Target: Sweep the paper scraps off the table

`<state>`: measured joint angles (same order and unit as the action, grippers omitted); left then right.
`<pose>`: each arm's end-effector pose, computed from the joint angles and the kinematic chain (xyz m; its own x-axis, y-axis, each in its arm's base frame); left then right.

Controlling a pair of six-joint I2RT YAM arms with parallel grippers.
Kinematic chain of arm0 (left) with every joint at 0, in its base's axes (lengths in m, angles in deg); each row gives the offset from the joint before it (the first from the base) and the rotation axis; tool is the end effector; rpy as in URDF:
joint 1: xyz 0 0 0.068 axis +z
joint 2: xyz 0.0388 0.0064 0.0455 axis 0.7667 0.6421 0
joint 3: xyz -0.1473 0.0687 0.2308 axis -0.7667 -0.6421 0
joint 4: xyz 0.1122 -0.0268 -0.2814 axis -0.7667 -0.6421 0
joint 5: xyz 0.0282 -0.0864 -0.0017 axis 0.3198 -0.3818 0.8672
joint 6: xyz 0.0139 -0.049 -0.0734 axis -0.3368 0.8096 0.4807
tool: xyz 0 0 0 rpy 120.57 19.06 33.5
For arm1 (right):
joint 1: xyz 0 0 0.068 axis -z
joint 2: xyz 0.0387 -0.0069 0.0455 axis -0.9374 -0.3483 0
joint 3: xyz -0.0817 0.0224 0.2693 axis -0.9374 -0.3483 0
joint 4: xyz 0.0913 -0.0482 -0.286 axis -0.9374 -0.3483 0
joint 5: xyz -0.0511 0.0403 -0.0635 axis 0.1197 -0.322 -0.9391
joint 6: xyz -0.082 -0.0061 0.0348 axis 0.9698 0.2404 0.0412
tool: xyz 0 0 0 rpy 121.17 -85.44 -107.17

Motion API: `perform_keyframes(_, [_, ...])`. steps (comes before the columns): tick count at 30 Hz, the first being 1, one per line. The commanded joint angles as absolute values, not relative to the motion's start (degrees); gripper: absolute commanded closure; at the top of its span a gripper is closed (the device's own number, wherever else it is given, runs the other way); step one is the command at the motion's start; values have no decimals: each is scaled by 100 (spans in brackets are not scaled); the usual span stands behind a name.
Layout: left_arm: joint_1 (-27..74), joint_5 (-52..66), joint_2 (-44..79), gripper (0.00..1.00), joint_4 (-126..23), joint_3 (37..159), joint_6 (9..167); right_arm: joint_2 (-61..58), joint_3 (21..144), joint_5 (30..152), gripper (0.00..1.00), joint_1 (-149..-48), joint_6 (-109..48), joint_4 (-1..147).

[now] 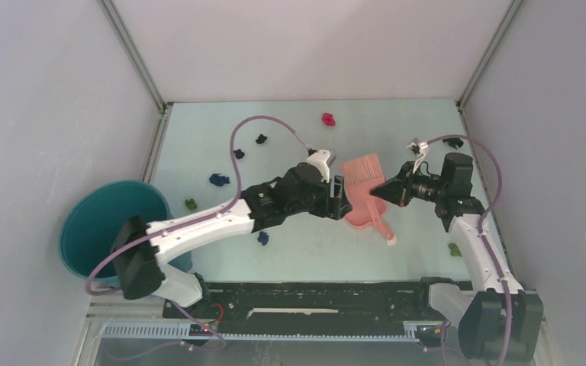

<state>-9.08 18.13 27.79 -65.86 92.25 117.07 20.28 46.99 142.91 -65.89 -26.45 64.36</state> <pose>0.2203 -0.3605 0.2689 -0.7436 -0.0172 -0.6685 0.4631 0.7078 -0.5334 0.2781 0.0508 0.2554 -0.5051 0.0556 -0.8613 -0.7047 0.5496 0.4487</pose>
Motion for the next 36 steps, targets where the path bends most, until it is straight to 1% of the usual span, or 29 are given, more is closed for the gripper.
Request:
perform_keyframes(1, [-940,2170,1932,28,-7665,9479,9799,2133,4916,15839,100,-6653,-1545,5687])
perform_keyframes(4, [-944,1733,1637,27,-7818,9482,8706,2036,5269,16269,100,-6801,-525,4519])
perform_keyframes(6, [-945,1680,1521,26,-7822,9406,8245,1974,5471,16381,100,-6934,364,3717])
perform_keyframes(7, [-945,1612,1506,26,-7823,9382,8047,1956,5505,16449,100,-6945,562,3506])
perform_keyframes(13, [-945,761,1914,24,-7768,9423,7429,1821,5519,16573,100,-7286,1137,3025])
perform_keyframes(14, [-945,547,2015,24,-7749,9462,7411,1809,5530,16566,100,-7364,1239,2947])
perform_keyframes(16, [-945,-27,2223,20,-7705,9570,7519,1792,5569,16504,100,-7471,1402,2806])
perform_keyframes(17, [-945,-279,2265,20,-7658,9600,7595,1778,5581,16475,100,-7516,1437,2767])
perform_keyframes(21, [-945,-830,2220,30,-7283,9390,7896,1742,5607,16387,100,-7594,1455,2739])
perform_keyframes(23, [-946,-979,2221,38,-7261,9369,7939,1722,5607,16393,100,-7594,1470,2716])
perform_keyframes(27, [-945,-1176,2281,61,-7130,9324,8060,1702,5611,16366,100,-7603,1479,2702])
perform_keyframes(28, [-945,-1216,2319,65,-6965,9279,8138,1702,5607,16351,100,-7603,1474,2704])
perform_keyframes(30, [-945,-1476,2410,82,-6532,9105,8409,1695,5607,16295,100,-7605,1447,2729])
perform_keyframes(32, [-945,-1553,2494,95,-6197,8979,8684,1693,5603,16222,100,-7604,1433,2774])
perform_keyframes(33, [-945,-1504,2497,99,-6052,8917,8802,1695,5607,16177,98,-7599,1387,2809])
perform_keyframes(34, [-946,-1454,2472,100,-5926,8859,8909,1705,5607,16145,90,-7582,1338,2856])
perform_keyframes(36, [-945,-1146,2408,100,-5804,8825,9136,1731,5607,16041,61,-7522,1107,2992])
